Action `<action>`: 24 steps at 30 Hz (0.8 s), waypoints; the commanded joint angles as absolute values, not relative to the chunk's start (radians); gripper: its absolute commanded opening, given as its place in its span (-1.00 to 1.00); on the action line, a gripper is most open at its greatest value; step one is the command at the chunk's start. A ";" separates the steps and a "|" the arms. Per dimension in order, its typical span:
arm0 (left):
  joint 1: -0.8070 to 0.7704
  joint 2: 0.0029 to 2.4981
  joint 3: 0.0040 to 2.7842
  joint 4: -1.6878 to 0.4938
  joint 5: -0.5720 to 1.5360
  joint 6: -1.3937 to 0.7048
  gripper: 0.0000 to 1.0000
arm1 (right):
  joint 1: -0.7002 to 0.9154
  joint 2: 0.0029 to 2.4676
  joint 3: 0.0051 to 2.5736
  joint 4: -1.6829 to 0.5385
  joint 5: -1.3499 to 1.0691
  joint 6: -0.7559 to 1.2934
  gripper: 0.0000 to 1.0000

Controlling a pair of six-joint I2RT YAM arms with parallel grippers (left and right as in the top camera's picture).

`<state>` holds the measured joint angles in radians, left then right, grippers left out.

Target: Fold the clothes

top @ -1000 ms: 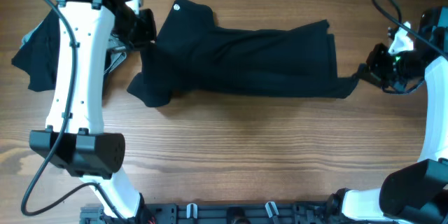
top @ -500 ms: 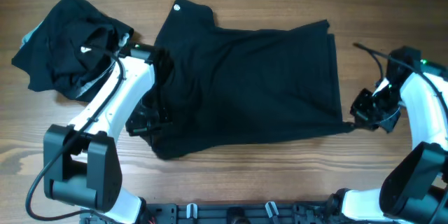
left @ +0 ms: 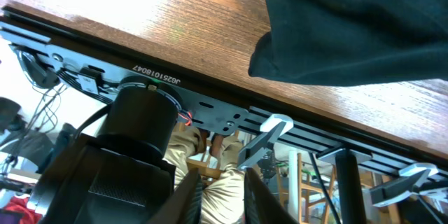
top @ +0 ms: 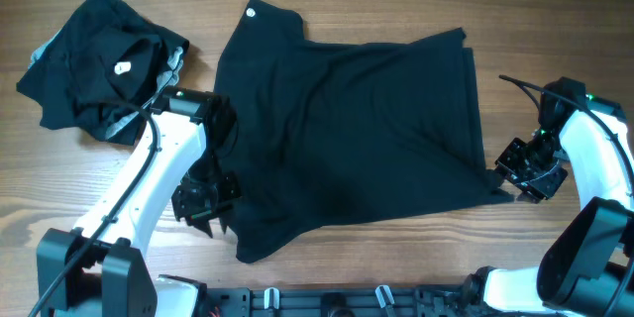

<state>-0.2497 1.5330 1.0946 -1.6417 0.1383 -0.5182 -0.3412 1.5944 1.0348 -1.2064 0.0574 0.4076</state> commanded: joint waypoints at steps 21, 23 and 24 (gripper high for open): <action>-0.008 1.951 1.228 -0.659 0.287 -0.226 -0.21 | -0.234 2.022 1.163 -0.295 -0.416 0.130 -0.12; -0.008 1.980 1.228 -0.657 0.287 -0.223 -0.21 | -0.234 2.043 1.163 -0.300 -0.416 0.131 -0.18; -0.008 1.997 1.228 -0.657 0.279 -0.223 -0.22 | -0.234 2.053 1.163 -0.305 -0.420 0.130 -0.23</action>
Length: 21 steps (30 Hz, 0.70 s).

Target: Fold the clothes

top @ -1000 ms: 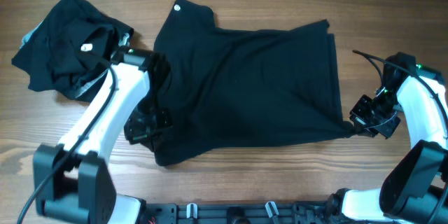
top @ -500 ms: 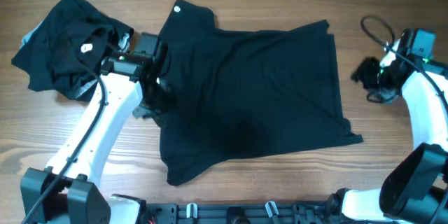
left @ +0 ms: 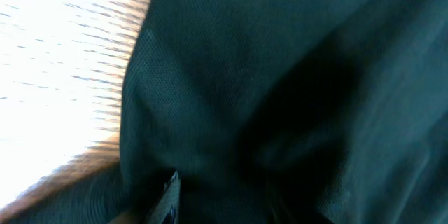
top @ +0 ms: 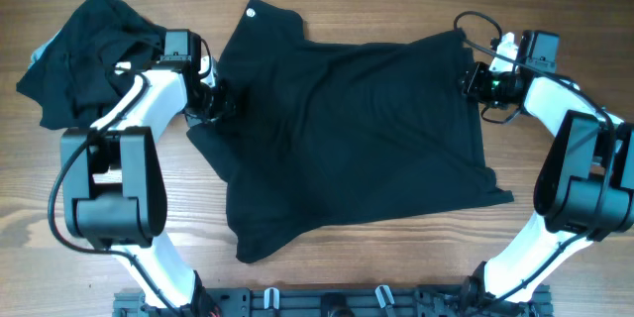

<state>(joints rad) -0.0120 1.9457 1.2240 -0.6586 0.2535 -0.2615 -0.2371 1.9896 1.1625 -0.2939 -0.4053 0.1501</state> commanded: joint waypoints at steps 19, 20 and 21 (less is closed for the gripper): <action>-0.008 2.043 1.228 -0.661 0.211 -0.223 -0.24 | -0.327 1.928 1.168 -0.210 -0.376 0.249 -0.92; -0.008 2.043 1.228 -0.661 0.211 -0.223 -0.24 | -0.332 1.928 1.168 -0.210 -0.367 0.263 -0.91; -0.008 2.043 1.228 -0.660 0.212 -0.223 -0.23 | -0.340 1.928 1.168 -0.212 -0.361 0.274 -0.80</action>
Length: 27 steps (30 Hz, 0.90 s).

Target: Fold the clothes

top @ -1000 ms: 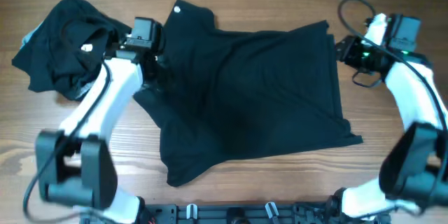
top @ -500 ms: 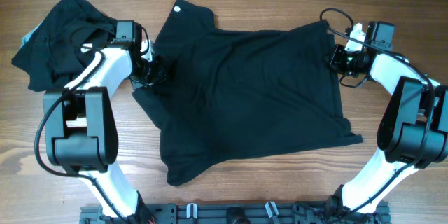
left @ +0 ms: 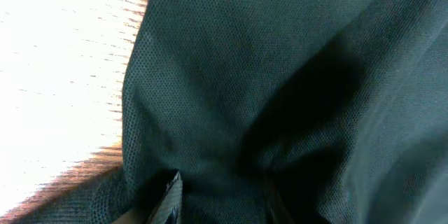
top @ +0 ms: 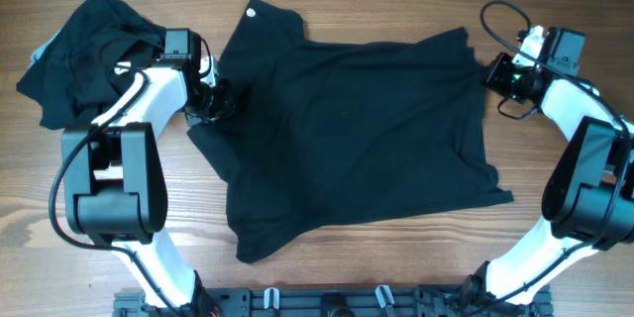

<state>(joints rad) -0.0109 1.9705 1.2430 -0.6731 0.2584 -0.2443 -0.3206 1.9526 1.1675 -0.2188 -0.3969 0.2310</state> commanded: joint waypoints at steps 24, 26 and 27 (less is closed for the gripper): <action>-0.008 2.042 1.228 -0.638 0.212 -0.223 -0.17 | -0.295 1.818 1.037 -0.309 -0.049 0.315 -0.91; -0.008 2.042 1.229 -0.624 0.212 -0.223 -0.16 | -0.296 1.809 1.090 -0.316 -0.073 0.300 -0.27; -0.008 2.042 1.232 -0.623 0.212 -0.223 -0.16 | -0.296 1.787 1.113 -0.351 -0.112 0.284 0.00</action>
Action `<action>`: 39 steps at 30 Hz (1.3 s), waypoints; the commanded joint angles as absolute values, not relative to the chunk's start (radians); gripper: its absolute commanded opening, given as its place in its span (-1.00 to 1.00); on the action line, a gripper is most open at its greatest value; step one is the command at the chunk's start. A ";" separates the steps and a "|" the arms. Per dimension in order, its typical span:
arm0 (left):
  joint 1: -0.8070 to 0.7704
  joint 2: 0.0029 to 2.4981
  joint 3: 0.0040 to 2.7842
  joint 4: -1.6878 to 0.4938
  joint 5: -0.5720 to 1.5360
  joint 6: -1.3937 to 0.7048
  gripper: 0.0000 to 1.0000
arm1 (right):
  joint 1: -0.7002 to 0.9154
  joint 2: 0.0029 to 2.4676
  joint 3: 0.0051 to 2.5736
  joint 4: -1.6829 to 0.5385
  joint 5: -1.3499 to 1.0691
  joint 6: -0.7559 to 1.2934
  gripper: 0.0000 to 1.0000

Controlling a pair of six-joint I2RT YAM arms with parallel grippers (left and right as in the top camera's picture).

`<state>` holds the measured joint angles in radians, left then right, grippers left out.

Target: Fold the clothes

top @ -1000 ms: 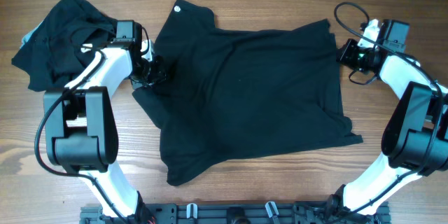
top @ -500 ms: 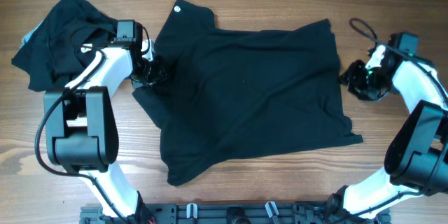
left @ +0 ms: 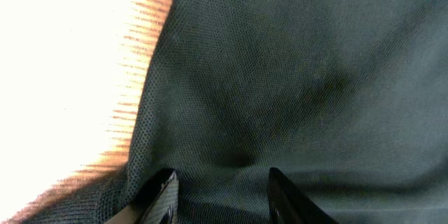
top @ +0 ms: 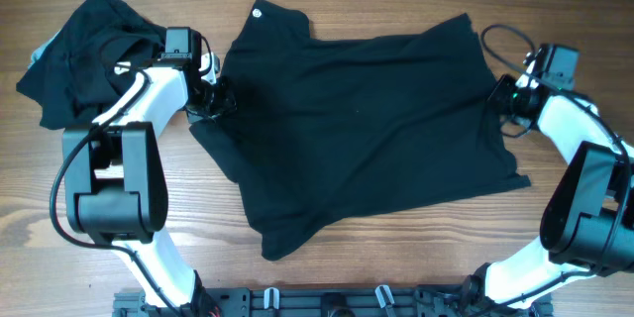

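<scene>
A black shirt [top: 367,119] lies spread across the middle of the wooden table, with a small white tag [top: 260,12] at its far left corner. My left gripper [top: 214,99] sits at the shirt's left edge. In the left wrist view its fingertips [left: 166,185] straddle a taut bunch of the black mesh cloth [left: 294,63], gripping it. My right gripper [top: 501,99] is at the shirt's right edge and appears shut on the hem; its jaws are too small to see clearly.
A crumpled pile of dark clothes [top: 94,59] lies at the far left, just behind my left arm. A black rail [top: 327,302] runs along the table's front edge. Bare wood [top: 396,258] shows in front of the shirt.
The right gripper has moved toward the front with the shirt's right edge. The whole shirt has shifted right and lies flatter. The left gripper stays at the left edge, where the cloth looks tauter.
First both grippers were low near the front, beside the shirt's bottom corners. Then each was at a side edge near the top, the left one on cloth. The right one then sat further right, and now the shirt is stretched between them.
</scene>
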<state>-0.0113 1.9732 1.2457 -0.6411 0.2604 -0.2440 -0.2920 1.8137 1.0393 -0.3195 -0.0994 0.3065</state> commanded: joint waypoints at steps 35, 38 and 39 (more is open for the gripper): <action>0.020 1.572 0.991 -0.734 0.147 -0.388 -0.22 | -0.381 1.426 0.892 -0.947 -0.381 0.260 -0.28; 0.017 1.517 1.009 -0.767 0.184 -0.388 -0.10 | -0.381 1.429 0.875 -0.933 -0.324 0.271 0.10; 0.013 1.522 1.008 -0.776 0.193 -0.388 -0.10 | -0.381 1.449 0.861 -0.926 -0.279 0.300 0.10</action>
